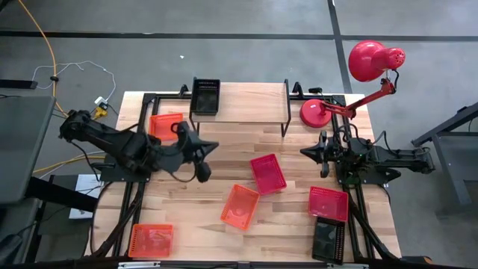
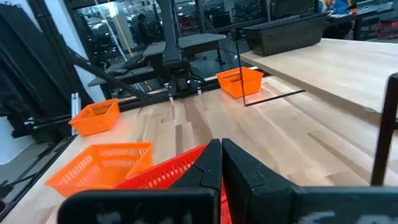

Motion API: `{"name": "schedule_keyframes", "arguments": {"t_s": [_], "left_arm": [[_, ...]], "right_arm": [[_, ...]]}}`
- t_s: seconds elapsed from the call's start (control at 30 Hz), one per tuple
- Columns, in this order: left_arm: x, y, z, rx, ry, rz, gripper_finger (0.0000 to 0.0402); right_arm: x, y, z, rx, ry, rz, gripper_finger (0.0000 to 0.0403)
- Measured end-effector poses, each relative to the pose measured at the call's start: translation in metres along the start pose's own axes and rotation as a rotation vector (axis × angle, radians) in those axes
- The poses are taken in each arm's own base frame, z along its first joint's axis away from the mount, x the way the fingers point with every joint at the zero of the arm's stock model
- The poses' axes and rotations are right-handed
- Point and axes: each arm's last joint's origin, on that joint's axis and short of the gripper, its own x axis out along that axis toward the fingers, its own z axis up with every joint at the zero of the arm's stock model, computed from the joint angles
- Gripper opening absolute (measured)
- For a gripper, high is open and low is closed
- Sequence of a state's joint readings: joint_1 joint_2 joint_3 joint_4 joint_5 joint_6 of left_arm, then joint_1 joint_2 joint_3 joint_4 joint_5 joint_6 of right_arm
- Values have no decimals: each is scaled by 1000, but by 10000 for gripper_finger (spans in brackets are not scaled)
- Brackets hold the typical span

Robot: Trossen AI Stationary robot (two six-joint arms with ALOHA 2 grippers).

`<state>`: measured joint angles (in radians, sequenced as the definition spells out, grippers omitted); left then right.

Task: Stack baskets on shelf by color
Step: Stack the black basket on top of the stacked black baskets on the shelf

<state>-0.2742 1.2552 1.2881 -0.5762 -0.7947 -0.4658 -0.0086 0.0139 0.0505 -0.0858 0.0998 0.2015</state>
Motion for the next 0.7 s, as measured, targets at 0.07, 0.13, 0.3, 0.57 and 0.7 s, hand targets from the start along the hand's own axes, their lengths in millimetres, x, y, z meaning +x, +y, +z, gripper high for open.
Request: {"name": "schedule_keyframes", "arguments": {"t_s": [0.07, 0.13, 0.3, 0.57, 0.7], "left_arm": [[-5, -5, -2, -16, 2, -28, 0], [-9, -9, -4, -30, 2, -51, 0], [-14, -18, -1, -72, 12, -188, 0], [-2, -15, 17, 32, -6, -522, 0], [6, 10, 30, 67, -40, -529, 0]], "right_arm": [[0, 0, 0, 12, -4, -3, 0], [0, 0, 2, 97, -26, 8, 0], [-1, 1, 13, 377, -147, -3, 0], [-7, 4, 36, 608, -385, 93, 0], [-14, 9, 51, 582, -499, 255, 0]]}}
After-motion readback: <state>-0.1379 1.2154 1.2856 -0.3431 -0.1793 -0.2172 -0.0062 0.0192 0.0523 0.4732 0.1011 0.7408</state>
